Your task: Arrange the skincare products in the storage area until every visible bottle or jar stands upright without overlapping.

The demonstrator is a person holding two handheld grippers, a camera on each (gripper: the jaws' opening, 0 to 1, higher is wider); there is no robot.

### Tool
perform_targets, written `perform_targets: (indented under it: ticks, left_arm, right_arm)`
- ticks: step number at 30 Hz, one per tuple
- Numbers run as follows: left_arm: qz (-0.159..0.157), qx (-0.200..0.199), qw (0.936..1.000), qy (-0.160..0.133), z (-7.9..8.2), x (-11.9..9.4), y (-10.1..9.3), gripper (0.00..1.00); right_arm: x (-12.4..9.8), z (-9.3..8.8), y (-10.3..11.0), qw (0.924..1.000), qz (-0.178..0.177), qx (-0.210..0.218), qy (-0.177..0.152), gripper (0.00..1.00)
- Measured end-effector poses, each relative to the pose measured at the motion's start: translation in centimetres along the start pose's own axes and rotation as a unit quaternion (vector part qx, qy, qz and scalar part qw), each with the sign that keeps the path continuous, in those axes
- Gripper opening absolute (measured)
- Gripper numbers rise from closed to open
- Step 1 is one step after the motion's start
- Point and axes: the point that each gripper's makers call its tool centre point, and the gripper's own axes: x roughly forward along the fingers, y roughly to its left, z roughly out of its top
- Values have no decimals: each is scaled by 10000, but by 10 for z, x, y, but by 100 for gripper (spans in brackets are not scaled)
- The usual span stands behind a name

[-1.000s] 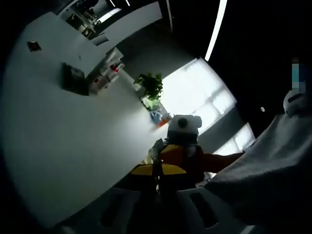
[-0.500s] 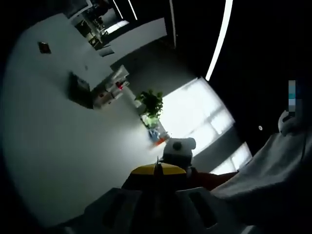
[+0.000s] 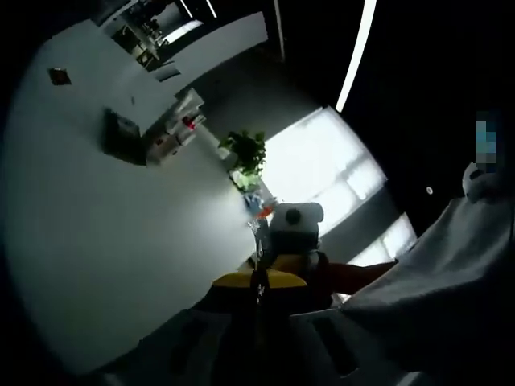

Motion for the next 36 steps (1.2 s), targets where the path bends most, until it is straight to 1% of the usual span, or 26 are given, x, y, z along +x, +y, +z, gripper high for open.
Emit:
perform_targets:
  ticks: [3, 6, 10, 13, 15, 17, 18, 19, 21, 23, 26, 27, 28, 29, 32, 35, 36]
  left_arm:
    - [10, -26, 10000, 52, -2, 0, 2, 0]
    - [7, -55, 10000, 52, -3, 1, 2, 0]
    - [64, -70, 9999, 104, -5, 1, 5, 0]
    - [48, -109, 9999, 77, -3, 1, 4, 0]
    - [111, -183, 9997, 79, -3, 1, 7, 0]
    - [-15, -268, 9996, 59, -2, 0, 2, 0]
    - [-18, -220, 9998, 29, -1, 0, 1, 0]
    - [-10, -190, 9998, 44, -2, 0, 1, 0]
    - [18, -231, 9997, 98, -4, 0, 3, 0]
    - [27, -250, 9996, 112, -5, 0, 5, 0]
    - [7, -261, 9996, 108, -5, 1, 3, 0]
    - [9, -266, 9996, 107, -5, 1, 4, 0]
    - [25, -270, 9996, 121, -6, 1, 4, 0]
    - [38, -260, 9996, 133, -6, 1, 4, 0]
    - [89, -247, 9995, 188, -8, 2, 6, 0]
    - [131, -246, 9995, 125, -6, 4, 7, 0]
    - [124, -322, 9994, 93, -4, 5, 6, 0]
  right_arm:
    - [-1, 1, -4, 10000, -95, -6, -14, 0]
    - [-3, 5, -5, 9998, -108, 26, -136, 0]
    - [-2, 4, -5, 9999, -138, 33, -87, 0]
    - [-3, 5, -3, 9998, -77, 156, -126, 0]
    - [-3, 5, -5, 9997, -111, 198, -117, 0]
    - [-3, 7, -3, 9997, -53, 161, -150, 0]
    - [-3, 8, -2, 9997, -44, 140, -199, 0]
    - [-3, 7, -3, 9997, -106, 87, -191, 0]
    - [-3, 6, -9, 9996, -220, 115, -150, 0]
    - [-4, 9, -6, 9995, -119, 210, -210, 0]
    - [-4, 9, -6, 9996, -151, 130, -219, 0]
    - [-4, 10, -7, 9995, -168, 133, -235, 0]
    - [-5, 10, -8, 9993, -184, 221, -244, 0]
    - [-5, 10, -6, 9993, -122, 252, -234, 0]
    - [-5, 8, -8, 9994, -204, 201, -181, 0]
    - [-7, 11, -10, 9991, -205, 253, -267, 0]
    - [-8, 13, -9, 9989, -184, 292, -328, 0]
